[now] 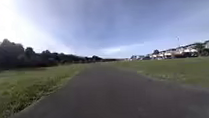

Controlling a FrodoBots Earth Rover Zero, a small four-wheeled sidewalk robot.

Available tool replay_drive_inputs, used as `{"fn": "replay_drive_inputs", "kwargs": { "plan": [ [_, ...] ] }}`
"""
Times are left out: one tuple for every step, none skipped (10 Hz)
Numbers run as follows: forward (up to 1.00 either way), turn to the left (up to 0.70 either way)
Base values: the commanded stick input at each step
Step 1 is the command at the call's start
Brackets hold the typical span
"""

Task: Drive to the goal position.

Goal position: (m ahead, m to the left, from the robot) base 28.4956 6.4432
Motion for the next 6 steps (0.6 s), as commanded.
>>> {"fn": "replay_drive_inputs", "kwargs": {
  "plan": [
    [1.0, 0.0],
    [1.0, 0.0],
    [1.0, 0.0],
    [1.0, 0.0],
    [1.0, 0.0],
    [1.0, 0.0]
  ]
}}
